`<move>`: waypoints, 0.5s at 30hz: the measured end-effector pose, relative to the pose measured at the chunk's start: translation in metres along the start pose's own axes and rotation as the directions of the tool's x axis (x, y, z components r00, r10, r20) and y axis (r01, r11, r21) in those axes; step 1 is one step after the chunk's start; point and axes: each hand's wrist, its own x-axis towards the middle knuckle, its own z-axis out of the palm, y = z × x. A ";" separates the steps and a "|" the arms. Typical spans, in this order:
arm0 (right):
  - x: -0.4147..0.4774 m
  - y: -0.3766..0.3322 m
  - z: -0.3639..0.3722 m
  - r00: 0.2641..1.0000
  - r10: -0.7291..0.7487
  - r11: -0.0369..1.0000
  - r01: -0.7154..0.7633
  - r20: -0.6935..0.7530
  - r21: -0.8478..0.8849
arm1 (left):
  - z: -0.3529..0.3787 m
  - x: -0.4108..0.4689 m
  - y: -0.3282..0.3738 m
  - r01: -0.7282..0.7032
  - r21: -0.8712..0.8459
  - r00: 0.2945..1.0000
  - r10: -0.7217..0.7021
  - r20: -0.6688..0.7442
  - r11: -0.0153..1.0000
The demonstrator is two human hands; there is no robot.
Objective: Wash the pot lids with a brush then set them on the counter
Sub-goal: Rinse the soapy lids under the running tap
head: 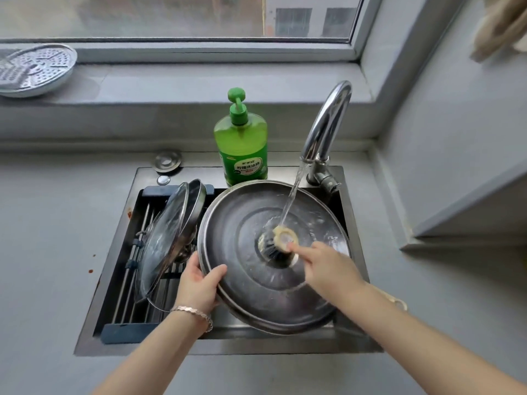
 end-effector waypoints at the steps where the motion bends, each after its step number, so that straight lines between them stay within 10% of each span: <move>1: 0.001 0.004 -0.002 1.000 0.025 1.000 -0.025 -0.018 -0.007 | -0.001 0.000 0.002 -0.003 -0.008 1.000 0.003 -0.005 1.000; 6: -0.023 -0.029 0.007 0.977 -0.207 0.976 0.204 0.040 0.076 | 0.002 -0.007 0.006 -0.049 0.040 0.999 0.048 0.006 0.998; 15: 0.046 -0.042 -0.008 0.976 -0.076 0.981 0.110 -0.203 0.160 | 0.000 -0.019 0.022 -0.166 0.142 0.985 0.157 0.074 0.976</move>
